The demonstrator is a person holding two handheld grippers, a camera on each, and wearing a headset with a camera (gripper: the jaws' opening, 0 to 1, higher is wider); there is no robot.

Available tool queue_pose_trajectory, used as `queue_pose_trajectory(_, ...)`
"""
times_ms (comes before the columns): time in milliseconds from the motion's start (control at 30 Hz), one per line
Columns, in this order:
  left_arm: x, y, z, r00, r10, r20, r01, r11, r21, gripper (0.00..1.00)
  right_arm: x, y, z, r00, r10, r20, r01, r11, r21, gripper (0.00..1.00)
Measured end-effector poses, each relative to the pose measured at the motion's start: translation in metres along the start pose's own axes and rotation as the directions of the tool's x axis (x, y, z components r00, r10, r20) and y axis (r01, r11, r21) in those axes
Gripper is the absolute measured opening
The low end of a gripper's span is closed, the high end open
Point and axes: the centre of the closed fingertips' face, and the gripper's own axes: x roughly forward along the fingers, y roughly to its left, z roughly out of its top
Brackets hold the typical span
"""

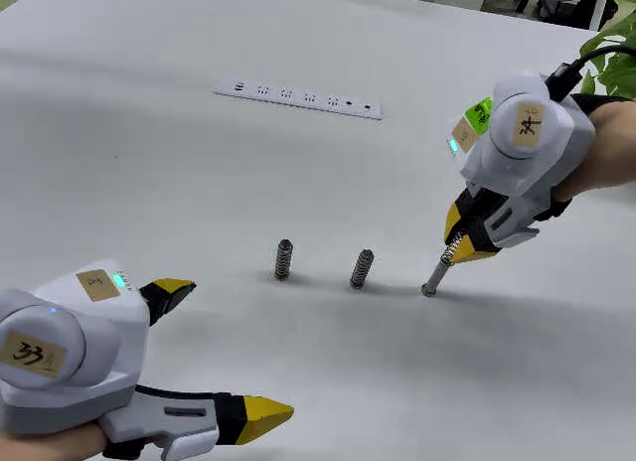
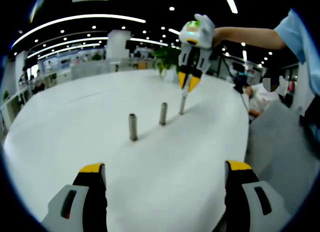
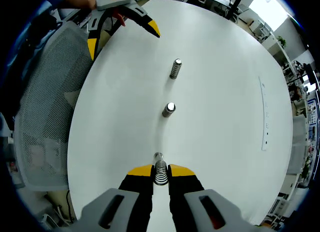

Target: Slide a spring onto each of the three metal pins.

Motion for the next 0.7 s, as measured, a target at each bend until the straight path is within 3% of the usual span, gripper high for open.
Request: queue_pose_trajectory(700, -0.001, -0.001, -0.003, 1.0000, -0.006, -0.007, 0.006, 1.000, -0.012, 1.00, 0.018, 0.001, -0.006, 0.9985, 0.014, -0.053, -0.016, 0.999, -0.031, 0.12)
